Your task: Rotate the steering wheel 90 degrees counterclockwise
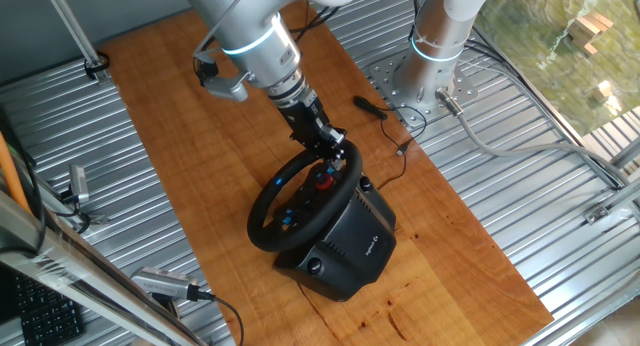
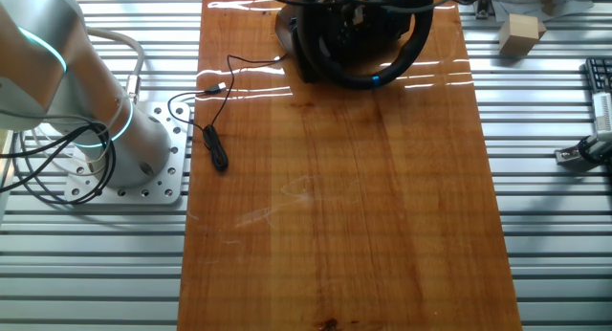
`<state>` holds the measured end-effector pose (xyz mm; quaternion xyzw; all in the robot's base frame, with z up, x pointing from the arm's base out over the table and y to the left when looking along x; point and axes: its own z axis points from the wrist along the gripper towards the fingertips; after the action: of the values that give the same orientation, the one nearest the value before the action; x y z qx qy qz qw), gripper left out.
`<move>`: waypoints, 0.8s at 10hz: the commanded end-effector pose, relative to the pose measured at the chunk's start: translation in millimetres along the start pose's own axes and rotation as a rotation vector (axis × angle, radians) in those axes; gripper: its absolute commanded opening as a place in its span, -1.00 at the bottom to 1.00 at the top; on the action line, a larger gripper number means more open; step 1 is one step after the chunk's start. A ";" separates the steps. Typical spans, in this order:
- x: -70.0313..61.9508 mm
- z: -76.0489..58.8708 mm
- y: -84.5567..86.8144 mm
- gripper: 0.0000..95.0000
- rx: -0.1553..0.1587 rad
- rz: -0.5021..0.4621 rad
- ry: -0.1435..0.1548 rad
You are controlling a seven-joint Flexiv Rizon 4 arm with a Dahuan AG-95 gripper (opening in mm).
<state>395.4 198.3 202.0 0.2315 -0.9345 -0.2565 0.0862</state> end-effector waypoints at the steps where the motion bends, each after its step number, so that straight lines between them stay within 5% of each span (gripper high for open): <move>1: 0.4 0.9 -1.7 -1.00 0.001 -0.009 0.002; 8: 4.6 5.4 -10.3 -1.00 0.008 -0.042 0.013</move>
<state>392.8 190.4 190.9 0.2537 -0.9295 -0.2530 0.0872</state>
